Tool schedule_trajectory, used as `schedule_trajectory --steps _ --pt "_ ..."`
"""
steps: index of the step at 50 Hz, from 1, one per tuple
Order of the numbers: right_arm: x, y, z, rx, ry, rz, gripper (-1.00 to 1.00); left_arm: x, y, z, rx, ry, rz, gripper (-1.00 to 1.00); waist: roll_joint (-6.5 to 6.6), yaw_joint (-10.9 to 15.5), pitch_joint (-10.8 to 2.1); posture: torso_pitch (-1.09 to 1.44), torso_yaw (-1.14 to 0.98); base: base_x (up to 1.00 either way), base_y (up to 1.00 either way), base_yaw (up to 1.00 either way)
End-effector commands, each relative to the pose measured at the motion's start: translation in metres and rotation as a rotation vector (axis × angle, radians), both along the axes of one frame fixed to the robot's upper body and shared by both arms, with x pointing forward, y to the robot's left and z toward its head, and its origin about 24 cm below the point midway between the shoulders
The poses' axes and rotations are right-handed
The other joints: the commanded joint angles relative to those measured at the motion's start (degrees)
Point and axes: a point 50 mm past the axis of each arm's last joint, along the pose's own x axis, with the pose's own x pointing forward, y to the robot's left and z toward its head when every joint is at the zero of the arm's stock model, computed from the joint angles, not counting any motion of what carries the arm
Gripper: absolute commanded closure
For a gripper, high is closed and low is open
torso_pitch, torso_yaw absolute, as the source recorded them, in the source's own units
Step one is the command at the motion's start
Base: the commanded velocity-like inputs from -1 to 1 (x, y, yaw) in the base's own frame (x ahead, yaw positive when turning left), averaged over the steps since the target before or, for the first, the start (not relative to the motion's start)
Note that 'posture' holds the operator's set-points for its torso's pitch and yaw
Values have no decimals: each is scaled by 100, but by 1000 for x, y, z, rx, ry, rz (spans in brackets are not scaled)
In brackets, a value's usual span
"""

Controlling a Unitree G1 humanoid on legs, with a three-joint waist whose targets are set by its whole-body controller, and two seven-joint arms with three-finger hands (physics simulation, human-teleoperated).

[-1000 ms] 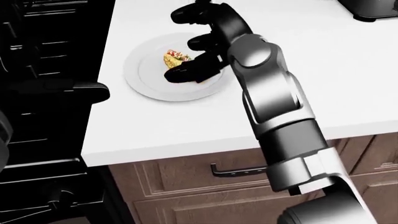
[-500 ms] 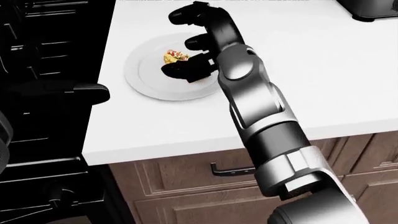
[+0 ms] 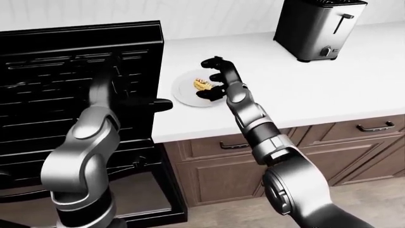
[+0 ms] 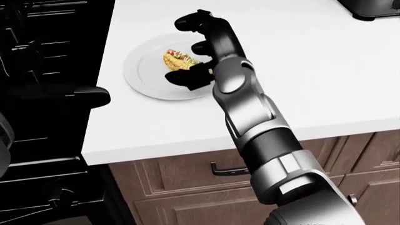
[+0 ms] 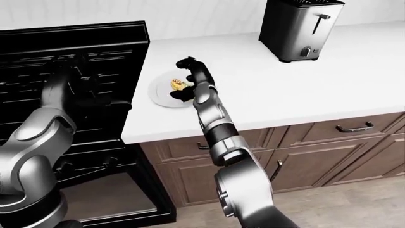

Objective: Pick the hot dog from the plate and place it in the pan.

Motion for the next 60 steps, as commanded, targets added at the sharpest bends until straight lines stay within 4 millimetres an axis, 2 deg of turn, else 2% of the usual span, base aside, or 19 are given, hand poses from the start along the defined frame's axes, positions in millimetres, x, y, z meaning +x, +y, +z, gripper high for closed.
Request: schedule_trajectory --steps 1,12,21,36,38,60 --pt "1 4 28 2 -123 7 -23 -4 0 16 7 -90 4 -100 25 -2 -167 0 0 0 0 0" --pt "1 6 19 -29 -131 -21 -27 -4 0 15 7 -88 3 -100 24 1 -178 0 0 0 0 0" --pt "1 7 14 -76 -145 -36 -21 -5 0 15 5 -87 4 -100 25 6 -180 0 0 0 0 0" --pt "2 9 17 -120 -179 -88 -17 -5 0 13 3 -84 3 -100 34 6 -184 0 0 0 0 0" --pt "3 8 20 -122 -182 -94 -19 -4 0 15 1 -87 0 -100 32 8 -185 0 0 0 0 0" --pt "0 13 1 -145 -148 -98 -28 -5 1 9 0 -82 2 -100 34 10 -201 0 0 0 0 0"
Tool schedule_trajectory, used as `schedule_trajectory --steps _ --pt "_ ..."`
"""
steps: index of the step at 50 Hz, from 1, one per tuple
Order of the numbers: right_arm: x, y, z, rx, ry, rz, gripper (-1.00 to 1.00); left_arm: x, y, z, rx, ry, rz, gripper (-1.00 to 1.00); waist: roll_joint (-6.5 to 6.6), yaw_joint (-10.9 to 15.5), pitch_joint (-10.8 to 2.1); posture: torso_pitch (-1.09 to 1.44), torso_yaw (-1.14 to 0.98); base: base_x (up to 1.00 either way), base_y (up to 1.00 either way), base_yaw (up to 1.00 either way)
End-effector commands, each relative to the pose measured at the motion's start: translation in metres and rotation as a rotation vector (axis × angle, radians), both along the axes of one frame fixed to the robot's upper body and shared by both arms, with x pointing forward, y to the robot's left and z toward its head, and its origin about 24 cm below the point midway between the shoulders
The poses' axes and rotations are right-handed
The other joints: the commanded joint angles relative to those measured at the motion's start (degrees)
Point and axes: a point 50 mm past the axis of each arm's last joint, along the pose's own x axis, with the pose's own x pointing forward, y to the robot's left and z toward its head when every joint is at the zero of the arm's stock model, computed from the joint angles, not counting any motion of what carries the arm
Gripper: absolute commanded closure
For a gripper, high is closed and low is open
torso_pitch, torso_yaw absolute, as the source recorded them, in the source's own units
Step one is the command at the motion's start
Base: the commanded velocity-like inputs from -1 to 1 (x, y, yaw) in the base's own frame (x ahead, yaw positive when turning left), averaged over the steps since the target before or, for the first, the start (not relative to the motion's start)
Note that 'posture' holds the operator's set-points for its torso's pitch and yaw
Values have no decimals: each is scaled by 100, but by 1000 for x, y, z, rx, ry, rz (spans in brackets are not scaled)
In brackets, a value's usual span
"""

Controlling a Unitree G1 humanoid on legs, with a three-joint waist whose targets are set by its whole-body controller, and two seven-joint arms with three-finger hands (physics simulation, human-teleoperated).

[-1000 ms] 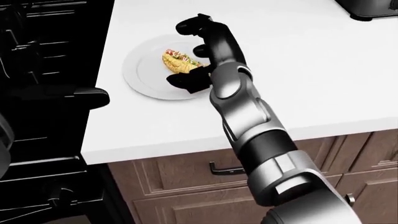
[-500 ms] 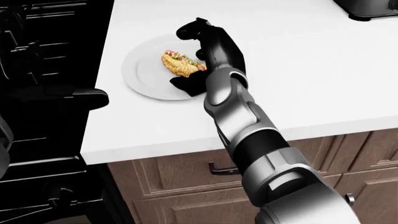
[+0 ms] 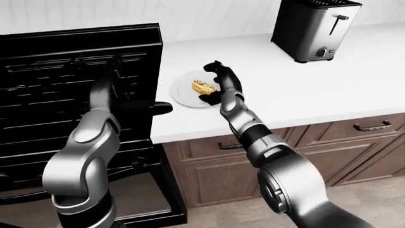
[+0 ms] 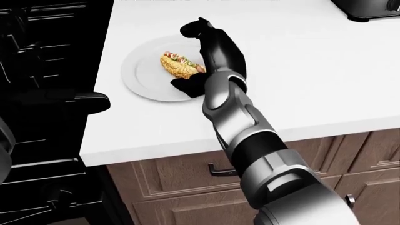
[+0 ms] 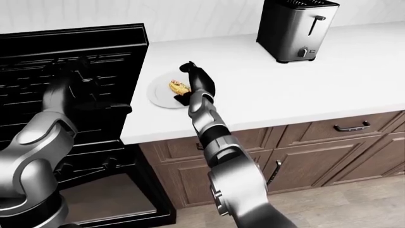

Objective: Pick the hot dog from the plate and place it in the pan.

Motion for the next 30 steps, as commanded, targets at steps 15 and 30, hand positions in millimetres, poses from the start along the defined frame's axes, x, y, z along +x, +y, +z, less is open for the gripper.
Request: schedule_trajectory --steps 15,30 --pt "2 4 16 34 -44 23 -15 -4 0 19 9 -91 4 -100 19 1 -142 0 0 0 0 0" --pt "1 3 11 32 -34 17 11 -4 0 19 9 -89 5 -100 13 6 -154 0 0 0 0 0"
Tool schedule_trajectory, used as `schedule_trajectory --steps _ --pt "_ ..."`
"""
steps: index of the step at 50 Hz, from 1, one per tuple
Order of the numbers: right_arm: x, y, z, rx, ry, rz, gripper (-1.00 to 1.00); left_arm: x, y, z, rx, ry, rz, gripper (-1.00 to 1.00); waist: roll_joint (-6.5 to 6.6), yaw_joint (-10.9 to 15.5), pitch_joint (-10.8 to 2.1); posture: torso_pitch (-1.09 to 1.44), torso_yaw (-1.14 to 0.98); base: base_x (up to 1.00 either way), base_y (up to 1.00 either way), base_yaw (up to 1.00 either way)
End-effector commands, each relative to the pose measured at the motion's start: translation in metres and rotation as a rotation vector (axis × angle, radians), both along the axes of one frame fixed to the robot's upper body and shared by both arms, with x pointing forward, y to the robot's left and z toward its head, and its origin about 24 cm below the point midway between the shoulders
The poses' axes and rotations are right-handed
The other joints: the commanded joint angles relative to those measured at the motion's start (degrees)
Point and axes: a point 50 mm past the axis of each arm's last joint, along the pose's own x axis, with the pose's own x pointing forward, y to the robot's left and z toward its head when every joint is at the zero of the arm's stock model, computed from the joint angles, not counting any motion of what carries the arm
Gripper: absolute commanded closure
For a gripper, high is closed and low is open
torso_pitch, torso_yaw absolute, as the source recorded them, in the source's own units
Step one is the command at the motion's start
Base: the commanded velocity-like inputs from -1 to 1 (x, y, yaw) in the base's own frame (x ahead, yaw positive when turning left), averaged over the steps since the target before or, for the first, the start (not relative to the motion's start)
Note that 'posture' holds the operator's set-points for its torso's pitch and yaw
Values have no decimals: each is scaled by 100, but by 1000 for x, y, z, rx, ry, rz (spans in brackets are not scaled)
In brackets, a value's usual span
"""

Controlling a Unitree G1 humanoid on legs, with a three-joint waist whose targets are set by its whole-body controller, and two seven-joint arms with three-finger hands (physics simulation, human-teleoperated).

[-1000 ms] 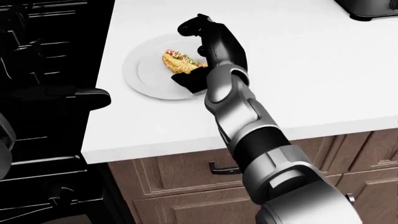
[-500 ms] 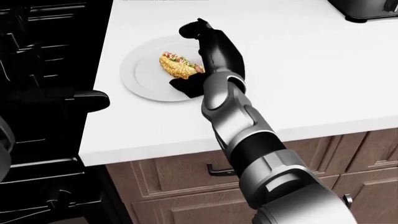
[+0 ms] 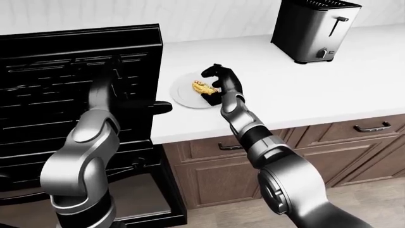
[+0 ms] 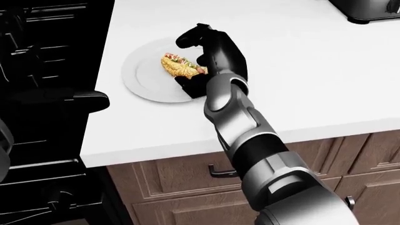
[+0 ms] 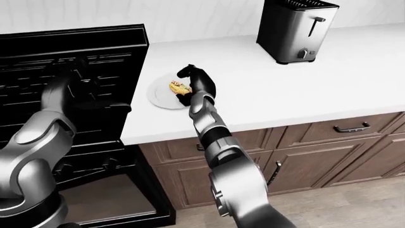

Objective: Pick the hot dog from the plate and place it in the pan.

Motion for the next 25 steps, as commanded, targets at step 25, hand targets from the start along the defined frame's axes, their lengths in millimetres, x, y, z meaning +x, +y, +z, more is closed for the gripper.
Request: schedule_trajectory --steps 25 --pt "2 5 19 -31 -60 16 44 -1 0 14 6 -87 2 -100 27 3 -136 0 0 0 0 0"
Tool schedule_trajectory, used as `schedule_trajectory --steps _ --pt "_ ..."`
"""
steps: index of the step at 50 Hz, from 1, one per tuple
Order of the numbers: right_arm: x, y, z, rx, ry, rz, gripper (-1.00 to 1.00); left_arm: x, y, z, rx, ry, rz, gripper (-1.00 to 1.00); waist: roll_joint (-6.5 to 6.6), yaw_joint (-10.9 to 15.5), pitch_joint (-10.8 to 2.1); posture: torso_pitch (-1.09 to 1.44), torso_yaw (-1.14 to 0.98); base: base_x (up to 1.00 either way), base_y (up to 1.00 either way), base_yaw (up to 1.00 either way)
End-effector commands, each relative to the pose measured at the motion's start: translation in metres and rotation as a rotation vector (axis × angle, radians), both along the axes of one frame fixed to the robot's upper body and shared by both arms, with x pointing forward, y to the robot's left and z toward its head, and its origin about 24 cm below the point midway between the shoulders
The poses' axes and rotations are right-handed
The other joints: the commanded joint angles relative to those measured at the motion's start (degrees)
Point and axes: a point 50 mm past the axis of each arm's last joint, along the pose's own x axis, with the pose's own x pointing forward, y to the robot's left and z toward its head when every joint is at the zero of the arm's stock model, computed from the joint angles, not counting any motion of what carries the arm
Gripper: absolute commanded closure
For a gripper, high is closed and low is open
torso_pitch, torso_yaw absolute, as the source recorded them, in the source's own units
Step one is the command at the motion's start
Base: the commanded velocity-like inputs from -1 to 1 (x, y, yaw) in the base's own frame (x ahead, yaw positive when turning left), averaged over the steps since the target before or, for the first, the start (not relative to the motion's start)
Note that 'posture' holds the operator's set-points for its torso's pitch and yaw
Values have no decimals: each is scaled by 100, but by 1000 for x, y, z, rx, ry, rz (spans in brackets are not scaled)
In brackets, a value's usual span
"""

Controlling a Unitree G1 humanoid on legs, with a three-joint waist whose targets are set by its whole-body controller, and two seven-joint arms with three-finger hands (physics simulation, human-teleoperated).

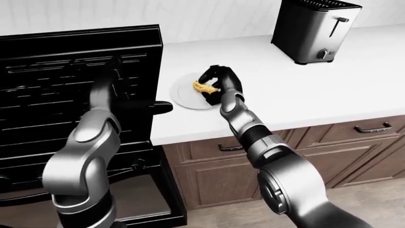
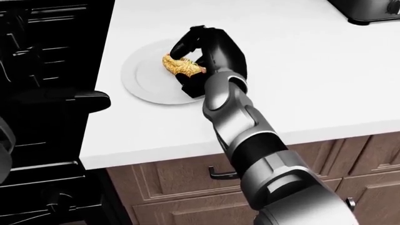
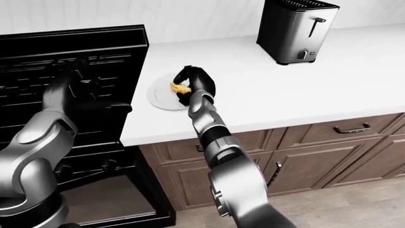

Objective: Pick the hot dog from the plate and place it in the pan.

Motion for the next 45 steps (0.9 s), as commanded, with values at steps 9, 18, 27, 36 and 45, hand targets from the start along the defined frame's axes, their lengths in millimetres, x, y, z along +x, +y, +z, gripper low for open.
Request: schedule_trajectory --steps 9,18,27,36,45 --pt "4 1 29 14 -67 2 100 -2 0 16 11 -86 4 -100 19 3 -131 0 0 0 0 0" --pt "6 1 50 30 -101 2 100 -3 1 20 15 -90 6 -100 19 5 -107 0 0 0 0 0" --pt "6 0 69 53 -131 5 100 -2 -1 21 17 -91 4 -100 19 4 -84 0 0 0 0 0" --pt "4 0 96 228 -104 60 100 4 4 26 27 -96 14 -100 18 -3 -63 0 0 0 0 0" --pt "-6 -14 123 328 -77 83 100 5 6 39 35 -113 22 -100 -6 4 -26 0 0 0 0 0"
